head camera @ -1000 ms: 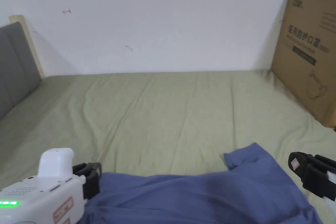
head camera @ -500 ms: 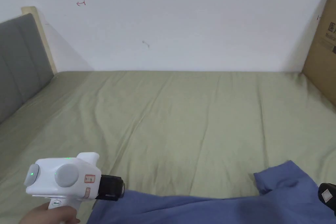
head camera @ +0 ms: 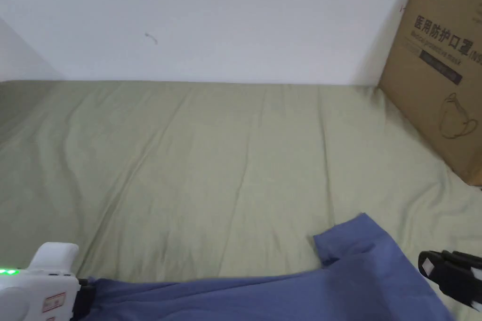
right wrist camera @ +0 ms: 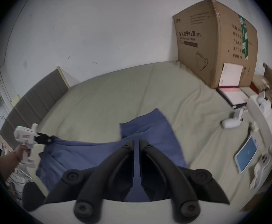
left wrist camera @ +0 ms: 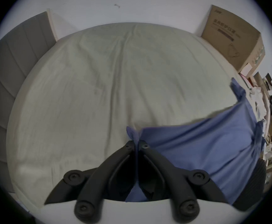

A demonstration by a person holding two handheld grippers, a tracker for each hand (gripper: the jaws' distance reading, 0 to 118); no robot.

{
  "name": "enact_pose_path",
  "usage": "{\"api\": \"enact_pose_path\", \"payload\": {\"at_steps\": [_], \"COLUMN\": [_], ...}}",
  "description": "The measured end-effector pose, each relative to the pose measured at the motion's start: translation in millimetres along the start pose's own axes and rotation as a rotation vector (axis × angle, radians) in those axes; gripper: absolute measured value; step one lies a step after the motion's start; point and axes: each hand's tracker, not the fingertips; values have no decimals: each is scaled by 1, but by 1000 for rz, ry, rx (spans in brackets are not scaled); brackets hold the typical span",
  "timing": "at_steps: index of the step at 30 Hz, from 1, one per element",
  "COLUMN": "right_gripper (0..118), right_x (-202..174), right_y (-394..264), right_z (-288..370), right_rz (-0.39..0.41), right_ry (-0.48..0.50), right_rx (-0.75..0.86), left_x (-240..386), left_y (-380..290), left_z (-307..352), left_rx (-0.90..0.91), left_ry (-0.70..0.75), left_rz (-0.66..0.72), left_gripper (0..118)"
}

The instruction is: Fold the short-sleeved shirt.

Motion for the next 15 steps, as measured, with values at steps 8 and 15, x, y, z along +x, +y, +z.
{"api": "enact_pose_path", "payload": {"at_steps": [8, 15], "right_gripper": [117, 101], "right_x": [54, 73], "right_y": [43, 33], "right_z": [-124, -217], "right_rz": [-142, -140], "right_ry": [-5, -157], "right_rx": [-233, -500], "left_x": [3, 5], "left_y": [-3, -12], "left_z": [67, 71], "left_rx": [208, 168], "left_ry": [-73, -28], "left_rz": [120, 126], "left_gripper": [3, 3]}}
